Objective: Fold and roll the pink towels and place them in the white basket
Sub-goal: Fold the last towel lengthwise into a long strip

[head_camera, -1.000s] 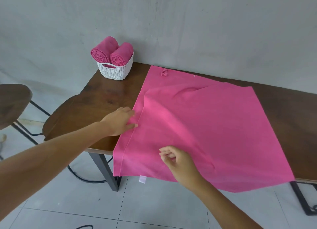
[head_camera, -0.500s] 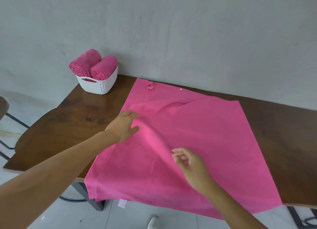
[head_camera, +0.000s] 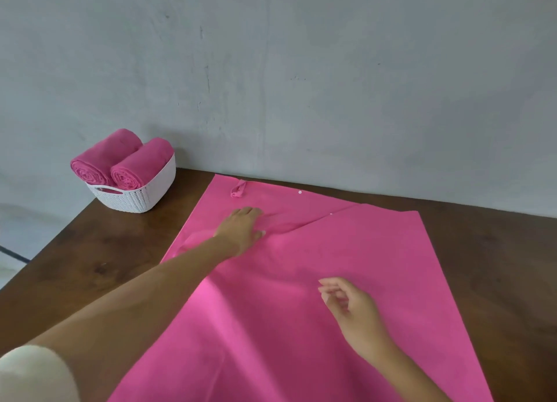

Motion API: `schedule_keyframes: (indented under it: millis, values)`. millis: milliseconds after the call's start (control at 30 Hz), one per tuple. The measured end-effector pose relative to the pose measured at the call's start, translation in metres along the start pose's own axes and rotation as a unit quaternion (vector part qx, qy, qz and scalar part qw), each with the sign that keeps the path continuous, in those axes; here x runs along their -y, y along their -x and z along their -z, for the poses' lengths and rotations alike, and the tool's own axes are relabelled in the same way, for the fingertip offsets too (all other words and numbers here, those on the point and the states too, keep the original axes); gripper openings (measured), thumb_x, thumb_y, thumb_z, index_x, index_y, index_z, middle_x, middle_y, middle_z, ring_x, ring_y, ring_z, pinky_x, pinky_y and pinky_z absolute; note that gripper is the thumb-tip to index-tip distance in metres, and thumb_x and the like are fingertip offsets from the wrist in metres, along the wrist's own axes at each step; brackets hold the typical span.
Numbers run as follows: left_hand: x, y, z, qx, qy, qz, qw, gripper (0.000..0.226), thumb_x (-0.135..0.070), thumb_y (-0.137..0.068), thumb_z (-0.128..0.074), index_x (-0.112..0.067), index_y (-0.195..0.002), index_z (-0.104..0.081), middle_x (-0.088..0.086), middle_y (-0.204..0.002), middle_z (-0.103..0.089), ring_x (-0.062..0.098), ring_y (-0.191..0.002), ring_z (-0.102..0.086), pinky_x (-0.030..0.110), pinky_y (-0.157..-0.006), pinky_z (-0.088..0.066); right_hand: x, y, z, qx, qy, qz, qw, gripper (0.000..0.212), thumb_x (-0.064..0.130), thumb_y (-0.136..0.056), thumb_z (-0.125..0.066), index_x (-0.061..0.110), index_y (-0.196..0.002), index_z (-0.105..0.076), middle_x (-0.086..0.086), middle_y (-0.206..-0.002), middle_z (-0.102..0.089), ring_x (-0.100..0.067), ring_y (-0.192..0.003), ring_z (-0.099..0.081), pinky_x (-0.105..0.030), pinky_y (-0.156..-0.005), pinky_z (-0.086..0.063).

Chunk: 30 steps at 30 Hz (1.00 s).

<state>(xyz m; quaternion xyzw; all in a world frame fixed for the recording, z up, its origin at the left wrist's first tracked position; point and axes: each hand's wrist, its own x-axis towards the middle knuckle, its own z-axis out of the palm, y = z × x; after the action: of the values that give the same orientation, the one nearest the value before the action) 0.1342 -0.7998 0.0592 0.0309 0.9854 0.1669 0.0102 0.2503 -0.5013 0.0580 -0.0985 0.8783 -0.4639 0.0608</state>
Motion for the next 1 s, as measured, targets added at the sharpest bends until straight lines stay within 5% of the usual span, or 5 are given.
schedule_keyframes:
  millis: [233, 433, 700, 867, 1000]
  values:
    - [-0.011, -0.025, -0.022, -0.068, -0.041, -0.033, 0.996, 0.023, -0.020, -0.094, -0.063, -0.017, -0.116, -0.066, 0.007, -0.109, -0.068, 0.033, -0.106, -0.059, 0.038, -0.089, -0.045, -0.021, -0.022, 0.018, 0.013, 0.005, -0.007, 1.000, 0.022, 0.022, -0.099, -0.060, 0.037, -0.114, -0.067, 0.024, -0.104, -0.071, 0.006, -0.100, -0.064, -0.013, -0.088, -0.049]
    - [-0.021, 0.012, -0.031, -0.171, -0.061, -0.176, 0.968, 0.011, -0.018, -0.082, -0.058, -0.020, -0.086, -0.069, -0.002, -0.078, -0.066, 0.027, -0.070, -0.064, 0.034, -0.063, -0.052, -0.025, -0.047, 0.040, -0.006, 0.043, 0.009, 0.999, 0.022, 0.023, -0.100, -0.059, 0.038, -0.115, -0.066, 0.025, -0.107, -0.069, 0.012, -0.103, -0.059, -0.005, -0.084, -0.043]
    - [-0.028, 0.060, -0.051, -0.111, -0.099, -0.246, 0.958, 0.011, -0.030, -0.083, -0.056, -0.029, -0.085, -0.066, -0.011, -0.081, -0.063, 0.016, -0.071, -0.062, 0.030, -0.061, -0.052, -0.026, -0.109, 0.053, -0.056, 0.191, 0.103, 0.975, 0.021, 0.020, -0.098, -0.060, 0.026, -0.117, -0.067, 0.017, -0.118, -0.060, -0.001, -0.116, -0.048, -0.019, -0.097, -0.035]
    - [-0.039, 0.057, -0.036, -0.042, -0.044, -0.139, 0.988, 0.039, -0.061, -0.093, -0.039, -0.029, -0.088, -0.062, -0.012, -0.085, -0.062, 0.015, -0.075, -0.064, 0.031, -0.062, -0.049, -0.029, -0.153, 0.045, -0.025, 0.261, 0.120, 0.958, 0.019, 0.025, -0.099, -0.060, 0.020, -0.116, -0.068, 0.007, -0.116, -0.066, -0.015, -0.114, -0.055, -0.032, -0.099, -0.043]
    - [-0.049, 0.022, -0.021, -0.047, 0.017, -0.059, 0.997, 0.030, -0.050, -0.098, -0.047, -0.026, -0.108, -0.061, -0.007, -0.103, -0.062, 0.025, -0.090, -0.066, 0.039, -0.075, -0.054, -0.029, -0.175, 0.036, 0.031, 0.303, 0.110, 0.946, 0.029, 0.031, -0.100, -0.059, 0.017, -0.125, -0.066, 0.000, -0.124, -0.067, -0.021, -0.122, -0.056, -0.036, -0.108, -0.039]
